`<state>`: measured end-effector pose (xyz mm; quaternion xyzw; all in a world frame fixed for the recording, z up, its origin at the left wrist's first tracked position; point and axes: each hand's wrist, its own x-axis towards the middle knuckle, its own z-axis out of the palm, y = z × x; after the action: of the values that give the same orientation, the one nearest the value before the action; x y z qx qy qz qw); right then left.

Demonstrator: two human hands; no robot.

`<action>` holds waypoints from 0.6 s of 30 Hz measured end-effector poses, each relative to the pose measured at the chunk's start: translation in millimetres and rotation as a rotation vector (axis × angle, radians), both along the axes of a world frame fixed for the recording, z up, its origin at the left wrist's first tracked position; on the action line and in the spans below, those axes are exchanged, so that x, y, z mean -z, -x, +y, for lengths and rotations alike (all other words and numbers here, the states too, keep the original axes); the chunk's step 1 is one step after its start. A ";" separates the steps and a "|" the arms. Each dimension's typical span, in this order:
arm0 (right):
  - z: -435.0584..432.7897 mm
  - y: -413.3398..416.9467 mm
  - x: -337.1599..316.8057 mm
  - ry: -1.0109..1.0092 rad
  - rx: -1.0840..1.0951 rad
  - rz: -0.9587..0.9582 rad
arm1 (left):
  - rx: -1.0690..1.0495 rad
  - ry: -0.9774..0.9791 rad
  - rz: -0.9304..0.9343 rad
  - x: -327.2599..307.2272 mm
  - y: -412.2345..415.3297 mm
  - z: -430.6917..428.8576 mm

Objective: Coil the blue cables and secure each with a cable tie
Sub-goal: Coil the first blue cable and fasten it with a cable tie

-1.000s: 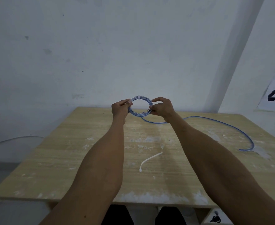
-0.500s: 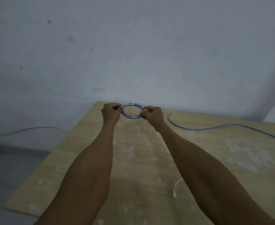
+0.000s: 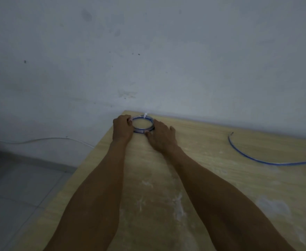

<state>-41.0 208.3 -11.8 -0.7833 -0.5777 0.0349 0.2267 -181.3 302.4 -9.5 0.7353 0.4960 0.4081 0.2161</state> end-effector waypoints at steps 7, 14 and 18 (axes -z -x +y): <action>2.4 2.3 -1.7 0.151 -0.059 -0.104 | -0.176 -0.002 0.323 -0.8 -2.6 -1.6; -2.3 4.4 -1.3 0.249 -0.014 -0.150 | -0.118 0.045 0.510 7.9 0.1 -2.9; -5.7 6.0 -0.4 0.255 0.026 -0.155 | -0.102 0.042 0.430 6.8 3.6 -8.4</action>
<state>-47.0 202.6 -11.4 -0.8135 -0.5743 0.0444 0.0802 -184.9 294.0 -16.3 0.7745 0.5759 0.2421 0.0999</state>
